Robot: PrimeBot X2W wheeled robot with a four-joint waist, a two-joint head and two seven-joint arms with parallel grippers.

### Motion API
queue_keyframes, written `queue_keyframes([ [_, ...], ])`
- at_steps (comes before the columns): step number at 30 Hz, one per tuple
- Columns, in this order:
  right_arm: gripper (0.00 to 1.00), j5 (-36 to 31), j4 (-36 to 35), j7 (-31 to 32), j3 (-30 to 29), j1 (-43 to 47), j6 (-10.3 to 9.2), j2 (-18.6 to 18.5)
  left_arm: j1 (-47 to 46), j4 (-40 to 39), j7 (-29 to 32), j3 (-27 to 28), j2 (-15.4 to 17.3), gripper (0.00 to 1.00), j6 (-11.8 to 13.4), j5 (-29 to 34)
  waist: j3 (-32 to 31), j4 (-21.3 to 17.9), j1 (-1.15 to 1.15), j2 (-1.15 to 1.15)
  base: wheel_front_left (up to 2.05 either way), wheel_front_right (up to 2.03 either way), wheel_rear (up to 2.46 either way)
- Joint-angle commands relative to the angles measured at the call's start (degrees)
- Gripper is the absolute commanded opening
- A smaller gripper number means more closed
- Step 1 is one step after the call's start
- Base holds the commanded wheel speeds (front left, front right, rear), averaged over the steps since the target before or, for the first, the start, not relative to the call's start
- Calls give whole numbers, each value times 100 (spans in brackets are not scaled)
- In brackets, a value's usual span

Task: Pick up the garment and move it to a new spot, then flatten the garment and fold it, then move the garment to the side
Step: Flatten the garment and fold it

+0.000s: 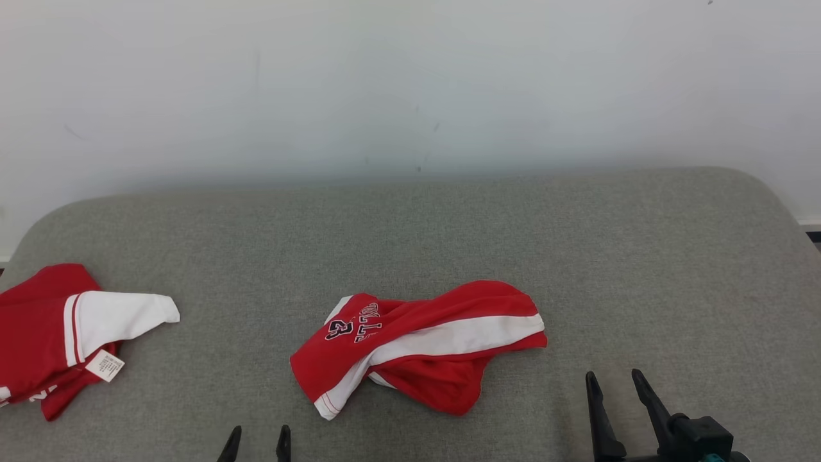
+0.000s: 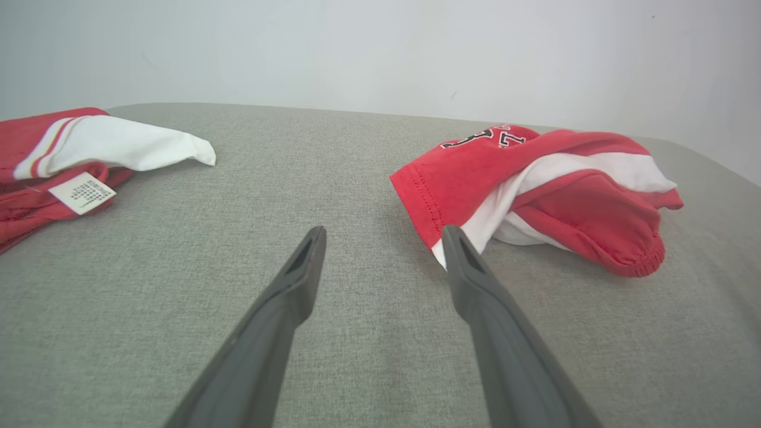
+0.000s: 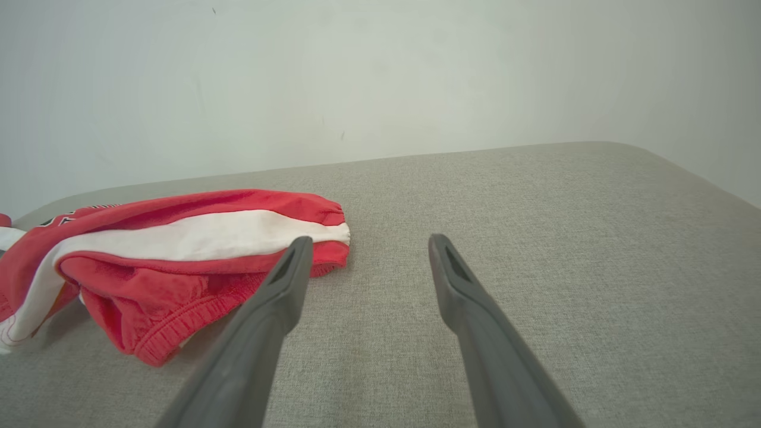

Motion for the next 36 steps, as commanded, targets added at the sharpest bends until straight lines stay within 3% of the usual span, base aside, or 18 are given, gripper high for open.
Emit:
queue_keyframes([
  [1, 100, 28, 4, -3, 31, 7, -15, 24, 6, -9, -19, -56, -2, 100, -29, -110, 56, 9, 1, 0, 0, 0, 0],
  [20, 100, 219, -77, -2, 290, -541, -15, -232, -713, 400, -19, -731, 3, 100, -143, -1181, 1109, -280, 1, 0, 0, 0, 0],
  [36, 100, 228, -76, -3, 297, -675, -15, -241, -882, 442, -19, -755, 4, 100, -148, -1304, 1309, -321, 1, 0, 0, 0, 0],
])
